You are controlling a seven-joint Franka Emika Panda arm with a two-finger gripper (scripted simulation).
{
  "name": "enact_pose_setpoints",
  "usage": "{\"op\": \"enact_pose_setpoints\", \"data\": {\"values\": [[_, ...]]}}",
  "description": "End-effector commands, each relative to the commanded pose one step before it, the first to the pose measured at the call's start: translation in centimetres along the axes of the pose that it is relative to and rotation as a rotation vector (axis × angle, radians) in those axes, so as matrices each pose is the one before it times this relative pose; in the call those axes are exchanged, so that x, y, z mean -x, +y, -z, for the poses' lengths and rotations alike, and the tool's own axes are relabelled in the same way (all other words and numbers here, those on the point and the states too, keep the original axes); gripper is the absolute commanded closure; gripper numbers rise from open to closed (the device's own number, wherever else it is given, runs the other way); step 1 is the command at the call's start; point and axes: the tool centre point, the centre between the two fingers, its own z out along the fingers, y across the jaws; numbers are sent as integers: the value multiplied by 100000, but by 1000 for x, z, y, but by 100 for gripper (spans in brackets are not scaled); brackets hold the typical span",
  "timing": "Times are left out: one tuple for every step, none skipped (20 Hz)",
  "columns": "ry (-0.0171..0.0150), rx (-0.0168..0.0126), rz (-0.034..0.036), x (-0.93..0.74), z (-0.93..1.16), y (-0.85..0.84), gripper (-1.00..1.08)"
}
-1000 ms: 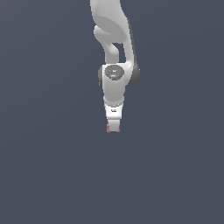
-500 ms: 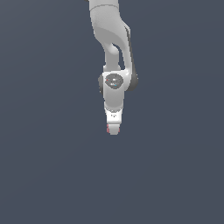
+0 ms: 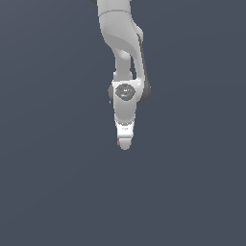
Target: Pick up the object and move it to a goal position.
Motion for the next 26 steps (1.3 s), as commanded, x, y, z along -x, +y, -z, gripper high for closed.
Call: {"op": "enact_pose_setpoints", "data": {"values": [[16, -143, -30, 16, -99, -46, 108], [0, 0, 0, 0, 0, 0, 108], [0, 0, 0, 0, 0, 0, 108], [0, 0, 0, 0, 0, 0, 108], [0, 0, 0, 0, 0, 0, 108], [-54, 173, 55, -30, 97, 51, 108], [0, 0, 0, -12, 28, 1, 108], [0, 0, 0, -37, 85, 2, 108], [0, 0, 0, -61, 142, 3, 108], [0, 0, 0, -86, 198, 4, 108], [0, 0, 0, -111, 256, 5, 108], [0, 0, 0, -136, 314, 6, 108], [-27, -17, 37, -184, 364, 8, 108], [0, 0, 0, -188, 434, 9, 108], [0, 0, 0, -215, 496, 10, 108], [-20, -21, 39, -266, 544, 13, 108], [0, 0, 0, -268, 615, 13, 108], [0, 0, 0, -293, 672, 15, 108], [-9, -22, 42, -342, 714, 18, 108], [0, 0, 0, -341, 780, 18, 108], [2, -23, 43, -389, 819, 21, 108], [0, 0, 0, -387, 881, 22, 108], [15, -21, 42, -431, 918, 25, 108], [0, 0, 0, -431, 976, 26, 108], [23, -18, 39, -471, 1012, 29, 108], [0, 0, 0, -471, 1063, 31, 108]]}}
